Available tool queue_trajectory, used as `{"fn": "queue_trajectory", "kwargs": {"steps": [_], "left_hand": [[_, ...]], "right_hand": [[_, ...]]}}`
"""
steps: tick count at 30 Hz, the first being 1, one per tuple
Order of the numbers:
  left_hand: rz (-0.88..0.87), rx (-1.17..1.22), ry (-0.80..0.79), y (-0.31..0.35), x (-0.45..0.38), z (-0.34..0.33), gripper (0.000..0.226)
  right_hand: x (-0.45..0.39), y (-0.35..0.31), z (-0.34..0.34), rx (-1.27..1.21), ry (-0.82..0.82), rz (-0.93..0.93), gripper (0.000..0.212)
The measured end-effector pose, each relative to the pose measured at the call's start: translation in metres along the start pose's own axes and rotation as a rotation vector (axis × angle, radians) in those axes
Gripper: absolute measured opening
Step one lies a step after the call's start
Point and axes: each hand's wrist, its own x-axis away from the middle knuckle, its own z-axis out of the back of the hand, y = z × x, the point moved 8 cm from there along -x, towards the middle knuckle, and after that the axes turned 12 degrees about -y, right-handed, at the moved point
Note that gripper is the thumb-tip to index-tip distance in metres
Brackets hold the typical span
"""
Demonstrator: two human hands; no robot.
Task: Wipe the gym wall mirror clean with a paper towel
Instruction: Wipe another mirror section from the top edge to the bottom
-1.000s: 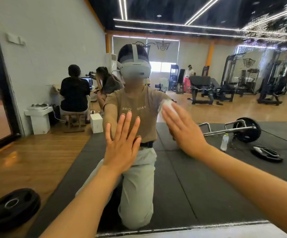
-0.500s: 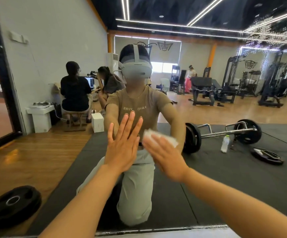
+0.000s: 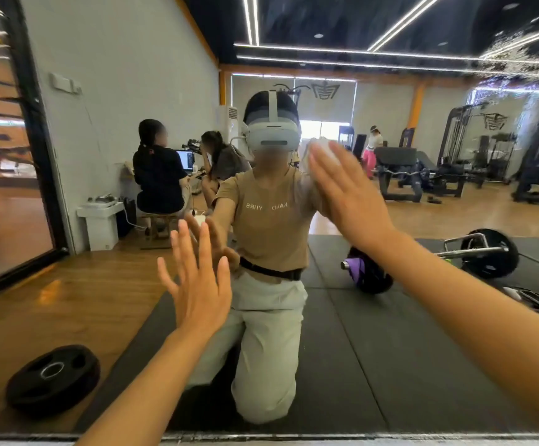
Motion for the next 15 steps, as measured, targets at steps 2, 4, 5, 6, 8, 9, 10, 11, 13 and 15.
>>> {"fn": "queue_trajectory", "kwargs": {"steps": [2, 4, 5, 6, 8, 9, 10, 11, 13, 15], "left_hand": [[0.046, -0.035, -0.014, -0.024, 0.0, 0.0, 0.067], [0.051, -0.06, -0.054, -0.041, -0.002, 0.0, 0.068], [0.039, -0.077, -0.077, -0.046, -0.003, -0.001, 0.068], [0.021, -0.095, -0.096, -0.05, -0.003, -0.002, 0.068], [-0.012, -0.122, -0.116, -0.055, -0.004, -0.002, 0.067], [-0.026, -0.128, -0.123, -0.057, -0.004, -0.002, 0.067], [-0.038, -0.131, -0.127, -0.058, -0.004, -0.002, 0.067], [-0.044, -0.137, -0.128, -0.06, -0.005, -0.003, 0.067], [-0.05, -0.148, -0.13, -0.061, -0.006, -0.003, 0.067], [-0.058, -0.153, -0.127, -0.06, -0.006, -0.003, 0.069]], "right_hand": [[-0.039, 0.023, 0.031, -0.021, 0.103, -0.14, 0.066], [-0.045, 0.023, 0.036, -0.118, 0.185, -0.226, 0.056], [-0.04, 0.015, 0.029, -0.178, 0.193, -0.257, 0.054], [-0.032, 0.002, 0.019, -0.231, 0.186, -0.271, 0.052], [-0.013, -0.037, -0.005, -0.251, 0.152, -0.188, 0.051], [-0.001, -0.059, -0.018, -0.228, 0.116, -0.111, 0.051], [0.013, -0.081, -0.033, -0.203, 0.079, -0.025, 0.05], [0.028, -0.101, -0.047, -0.181, 0.045, 0.051, 0.05], [0.06, -0.132, -0.072, -0.127, -0.015, 0.161, 0.054], [0.092, -0.155, -0.098, -0.058, -0.094, 0.298, 0.066]]}}
